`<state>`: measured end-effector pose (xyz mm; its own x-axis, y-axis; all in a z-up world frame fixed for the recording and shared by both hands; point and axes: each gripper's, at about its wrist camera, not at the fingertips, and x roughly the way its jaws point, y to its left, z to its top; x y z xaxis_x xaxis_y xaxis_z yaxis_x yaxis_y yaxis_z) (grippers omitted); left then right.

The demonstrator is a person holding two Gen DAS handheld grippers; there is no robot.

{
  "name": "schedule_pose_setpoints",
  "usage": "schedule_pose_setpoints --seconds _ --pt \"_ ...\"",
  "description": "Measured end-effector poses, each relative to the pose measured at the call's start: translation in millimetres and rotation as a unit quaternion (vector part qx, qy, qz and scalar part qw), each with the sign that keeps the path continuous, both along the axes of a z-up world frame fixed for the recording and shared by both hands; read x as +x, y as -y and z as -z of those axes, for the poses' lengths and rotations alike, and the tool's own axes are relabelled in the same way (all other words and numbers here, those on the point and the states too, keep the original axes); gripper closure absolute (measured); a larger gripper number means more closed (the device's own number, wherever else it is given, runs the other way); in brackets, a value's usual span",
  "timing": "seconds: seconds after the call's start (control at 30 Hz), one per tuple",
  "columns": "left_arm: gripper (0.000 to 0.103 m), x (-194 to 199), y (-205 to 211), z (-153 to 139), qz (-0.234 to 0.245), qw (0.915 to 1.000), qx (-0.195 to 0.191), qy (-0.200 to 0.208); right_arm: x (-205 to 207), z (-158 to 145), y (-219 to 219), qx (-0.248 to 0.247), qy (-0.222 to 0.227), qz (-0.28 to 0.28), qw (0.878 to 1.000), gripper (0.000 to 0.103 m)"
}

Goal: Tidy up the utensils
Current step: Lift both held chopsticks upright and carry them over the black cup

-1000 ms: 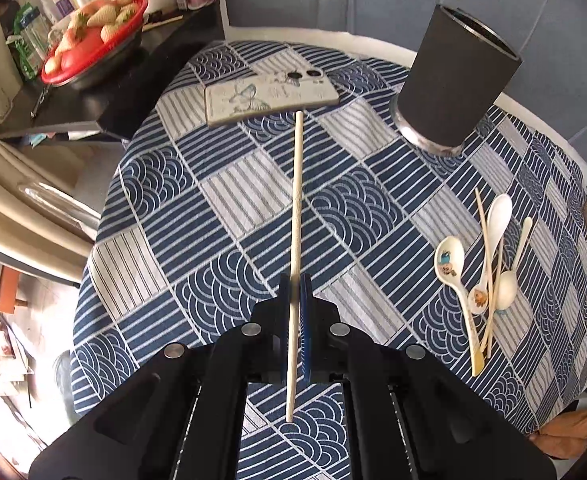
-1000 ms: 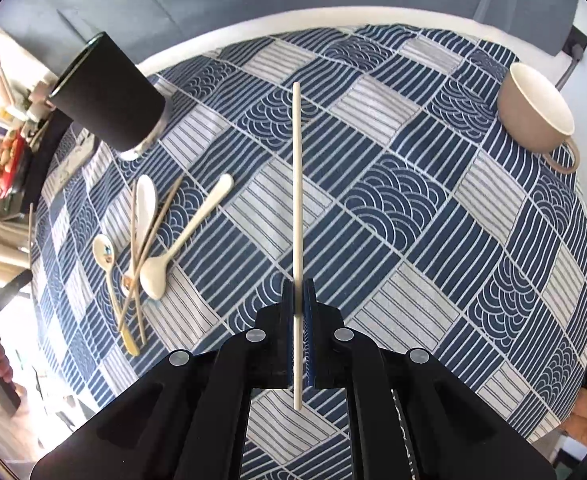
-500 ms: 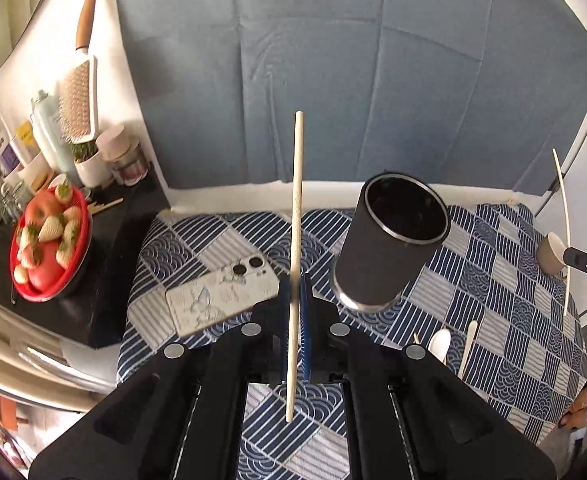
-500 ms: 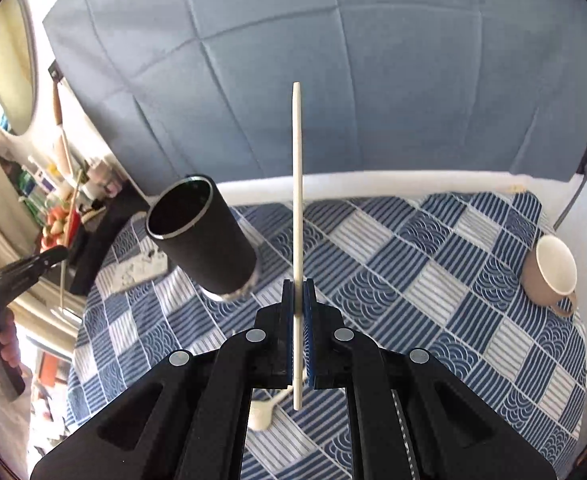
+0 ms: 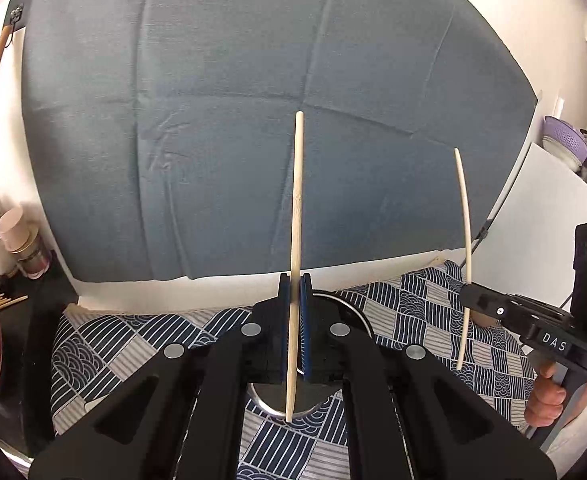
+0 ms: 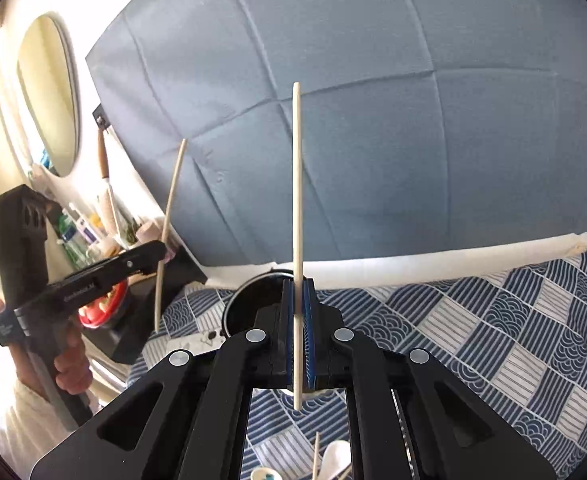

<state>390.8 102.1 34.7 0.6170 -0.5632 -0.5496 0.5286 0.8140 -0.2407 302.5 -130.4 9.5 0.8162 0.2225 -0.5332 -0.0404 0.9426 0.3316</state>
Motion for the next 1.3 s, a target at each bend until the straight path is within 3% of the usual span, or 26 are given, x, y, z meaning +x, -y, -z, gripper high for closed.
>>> schedule_pose_setpoints --seconds 0.33,0.73,0.93,1.3 --pt "0.098 23 28 11 0.055 0.9973 -0.048 0.01 39 5 -19 0.012 0.024 -0.012 1.0 0.099" --pt "0.098 39 33 47 0.064 0.9937 -0.092 -0.001 71 41 -28 0.042 0.031 -0.024 0.998 0.099" --pt "0.098 38 33 66 0.07 0.9932 -0.092 -0.014 67 52 -37 0.019 0.014 -0.03 0.999 0.099" --pt "0.098 23 24 70 0.079 0.9949 -0.062 -0.008 49 50 -45 -0.023 0.007 -0.042 0.999 0.098"
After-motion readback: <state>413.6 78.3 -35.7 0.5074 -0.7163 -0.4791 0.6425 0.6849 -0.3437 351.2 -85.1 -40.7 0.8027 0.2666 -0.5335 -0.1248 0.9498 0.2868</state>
